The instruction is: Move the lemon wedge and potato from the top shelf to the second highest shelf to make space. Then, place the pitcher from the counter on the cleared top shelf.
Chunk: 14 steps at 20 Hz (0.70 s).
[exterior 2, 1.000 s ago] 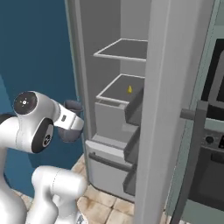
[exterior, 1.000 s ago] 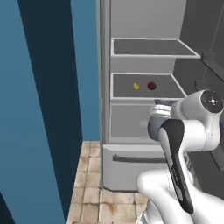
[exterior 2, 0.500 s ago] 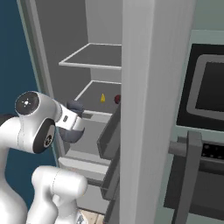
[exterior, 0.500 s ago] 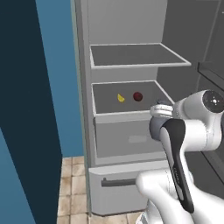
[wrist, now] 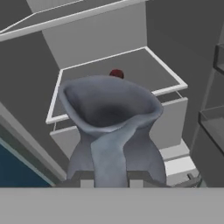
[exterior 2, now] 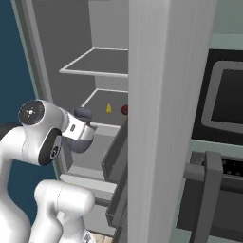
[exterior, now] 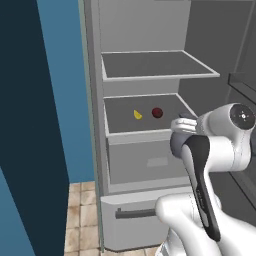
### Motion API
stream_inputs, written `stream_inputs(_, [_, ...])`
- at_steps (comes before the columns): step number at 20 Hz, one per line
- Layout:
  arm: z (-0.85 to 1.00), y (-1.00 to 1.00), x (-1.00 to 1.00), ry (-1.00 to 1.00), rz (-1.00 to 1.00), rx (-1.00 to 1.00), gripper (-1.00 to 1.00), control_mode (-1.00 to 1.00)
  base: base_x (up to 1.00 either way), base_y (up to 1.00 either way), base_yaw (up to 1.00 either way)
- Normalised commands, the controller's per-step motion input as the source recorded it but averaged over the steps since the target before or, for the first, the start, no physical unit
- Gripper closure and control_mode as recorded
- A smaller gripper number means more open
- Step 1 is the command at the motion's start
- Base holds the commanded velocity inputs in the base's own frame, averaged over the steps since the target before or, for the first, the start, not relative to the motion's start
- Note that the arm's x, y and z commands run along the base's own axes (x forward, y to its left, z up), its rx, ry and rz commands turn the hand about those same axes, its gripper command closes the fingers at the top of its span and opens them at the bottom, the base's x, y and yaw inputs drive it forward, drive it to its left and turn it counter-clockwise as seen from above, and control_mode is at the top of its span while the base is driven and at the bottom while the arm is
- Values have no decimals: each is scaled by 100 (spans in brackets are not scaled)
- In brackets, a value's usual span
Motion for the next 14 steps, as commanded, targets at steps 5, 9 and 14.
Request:
stream_inputs(5, [26, 0, 0, -9, 0, 0, 100, -100, 0, 0, 0])
stream_inputs(9, [53, 0, 3, -12, 0, -6, 100, -100, 0, 0, 0])
stream_inputs(14, [61, 0, 0, -15, 0, -8, 100, -100, 0, 0, 0])
